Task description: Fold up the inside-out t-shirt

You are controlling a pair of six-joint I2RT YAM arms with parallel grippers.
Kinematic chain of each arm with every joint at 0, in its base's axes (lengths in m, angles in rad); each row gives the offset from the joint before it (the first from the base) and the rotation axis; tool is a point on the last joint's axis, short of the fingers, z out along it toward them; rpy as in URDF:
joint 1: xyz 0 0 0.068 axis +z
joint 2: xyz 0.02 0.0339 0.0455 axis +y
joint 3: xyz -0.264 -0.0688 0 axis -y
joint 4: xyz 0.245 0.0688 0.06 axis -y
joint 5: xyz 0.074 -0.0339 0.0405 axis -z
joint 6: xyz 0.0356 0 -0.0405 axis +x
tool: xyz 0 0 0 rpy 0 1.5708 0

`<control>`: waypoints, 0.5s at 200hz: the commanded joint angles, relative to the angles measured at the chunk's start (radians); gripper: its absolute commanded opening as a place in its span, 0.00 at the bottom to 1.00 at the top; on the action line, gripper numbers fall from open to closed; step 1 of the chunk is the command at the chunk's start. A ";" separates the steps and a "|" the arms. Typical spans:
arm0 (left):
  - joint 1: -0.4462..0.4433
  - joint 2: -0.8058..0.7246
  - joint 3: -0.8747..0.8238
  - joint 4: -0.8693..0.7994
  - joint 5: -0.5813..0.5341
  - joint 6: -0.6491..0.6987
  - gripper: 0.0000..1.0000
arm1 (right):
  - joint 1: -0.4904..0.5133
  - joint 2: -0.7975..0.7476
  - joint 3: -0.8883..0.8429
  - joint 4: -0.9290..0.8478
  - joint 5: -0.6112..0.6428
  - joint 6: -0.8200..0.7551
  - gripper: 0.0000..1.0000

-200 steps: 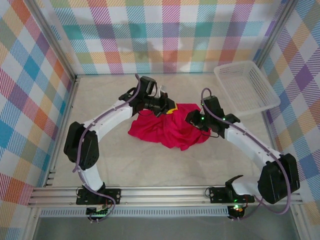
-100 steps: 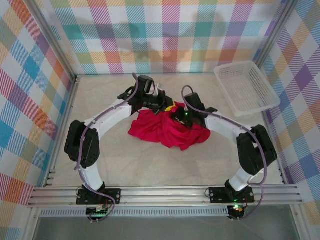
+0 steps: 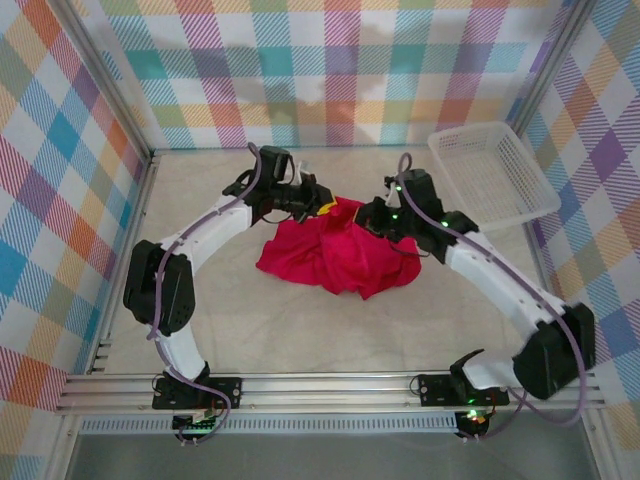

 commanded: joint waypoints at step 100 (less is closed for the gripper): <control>-0.019 -0.122 -0.103 0.031 -0.030 -0.066 0.00 | -0.159 -0.059 -0.289 -0.082 0.077 -0.163 0.00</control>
